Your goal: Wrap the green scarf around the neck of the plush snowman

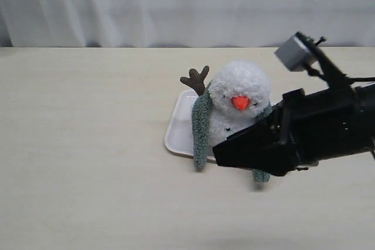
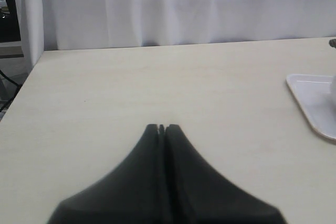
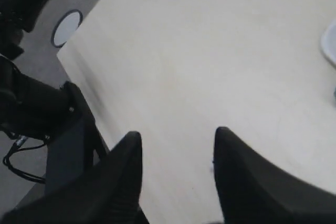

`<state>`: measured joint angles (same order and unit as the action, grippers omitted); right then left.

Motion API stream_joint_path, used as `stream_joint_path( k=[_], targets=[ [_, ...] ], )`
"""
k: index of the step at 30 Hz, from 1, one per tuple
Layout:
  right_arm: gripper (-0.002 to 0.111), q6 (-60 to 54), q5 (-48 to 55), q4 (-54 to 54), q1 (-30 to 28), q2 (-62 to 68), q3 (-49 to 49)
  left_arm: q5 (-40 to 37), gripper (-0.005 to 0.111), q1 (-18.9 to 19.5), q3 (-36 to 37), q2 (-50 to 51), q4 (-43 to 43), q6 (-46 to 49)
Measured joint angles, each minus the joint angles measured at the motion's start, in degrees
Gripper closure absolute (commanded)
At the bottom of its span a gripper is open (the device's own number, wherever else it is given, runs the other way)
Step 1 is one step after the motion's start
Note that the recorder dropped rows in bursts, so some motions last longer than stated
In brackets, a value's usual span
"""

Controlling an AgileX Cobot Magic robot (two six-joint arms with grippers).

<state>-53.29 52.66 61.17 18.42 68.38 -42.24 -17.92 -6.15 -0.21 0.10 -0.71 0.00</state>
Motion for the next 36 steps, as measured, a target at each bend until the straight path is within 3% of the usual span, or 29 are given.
stream_joint_path(
  k=[8, 21, 36],
  targets=[
    [0.104, -2.7, -1.9, 0.4, 0.0, -14.2, 0.0, 0.0, 0.107, 0.0, 0.0, 0.0, 0.0, 0.0],
    [0.104, -4.3, -9.2, 0.4, 0.0, -36.3, 0.0, 0.0, 0.107, 0.0, 0.0, 0.0, 0.0, 0.0],
    [0.104, -4.3, -9.3, -4.4, 0.0, -49.7, 0.0, 0.0, 0.107, 0.0, 0.0, 0.0, 0.0, 0.0]
  ],
)
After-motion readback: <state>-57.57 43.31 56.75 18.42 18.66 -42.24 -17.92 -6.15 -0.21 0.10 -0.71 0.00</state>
